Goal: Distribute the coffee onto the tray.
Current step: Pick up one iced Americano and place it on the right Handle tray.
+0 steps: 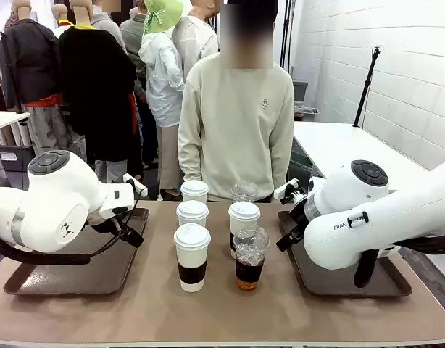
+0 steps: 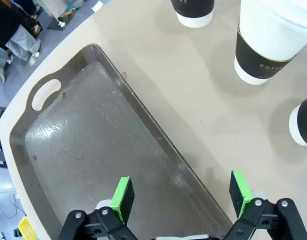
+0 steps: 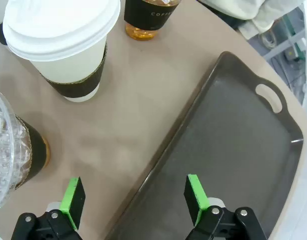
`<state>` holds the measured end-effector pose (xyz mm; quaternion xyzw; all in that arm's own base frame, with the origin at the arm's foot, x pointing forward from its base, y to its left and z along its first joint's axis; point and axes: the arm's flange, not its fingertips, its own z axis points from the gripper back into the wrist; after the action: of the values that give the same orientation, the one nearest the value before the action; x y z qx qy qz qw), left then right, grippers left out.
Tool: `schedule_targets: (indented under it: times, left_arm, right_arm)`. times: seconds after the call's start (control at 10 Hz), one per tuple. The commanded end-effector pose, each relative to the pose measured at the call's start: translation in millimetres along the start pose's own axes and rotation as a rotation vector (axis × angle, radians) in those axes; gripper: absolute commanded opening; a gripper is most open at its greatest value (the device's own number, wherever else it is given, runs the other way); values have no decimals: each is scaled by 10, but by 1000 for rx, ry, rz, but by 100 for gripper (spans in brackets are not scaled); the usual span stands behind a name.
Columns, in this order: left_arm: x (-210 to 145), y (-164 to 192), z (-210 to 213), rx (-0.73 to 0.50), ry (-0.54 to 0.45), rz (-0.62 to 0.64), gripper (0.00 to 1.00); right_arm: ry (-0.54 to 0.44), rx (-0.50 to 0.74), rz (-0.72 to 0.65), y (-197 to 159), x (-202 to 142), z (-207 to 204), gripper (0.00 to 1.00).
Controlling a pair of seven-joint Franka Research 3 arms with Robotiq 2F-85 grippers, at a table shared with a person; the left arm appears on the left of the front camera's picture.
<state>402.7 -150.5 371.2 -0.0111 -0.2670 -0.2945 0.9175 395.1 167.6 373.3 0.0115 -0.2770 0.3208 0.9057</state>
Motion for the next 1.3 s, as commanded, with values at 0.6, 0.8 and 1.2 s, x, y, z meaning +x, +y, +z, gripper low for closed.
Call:
schedule_targets:
  times: [0.6, 0.8, 1.2]
  left_arm:
    - [0, 0, 0, 0, 0, 0, 100]
    - [0, 0, 0, 0, 0, 0, 100]
    - [0, 0, 0, 0, 0, 0, 100]
  right_arm:
    - [0, 0, 0, 0, 0, 0, 100]
    - [0, 0, 0, 0, 0, 0, 100]
    - [0, 0, 0, 0, 0, 0, 100]
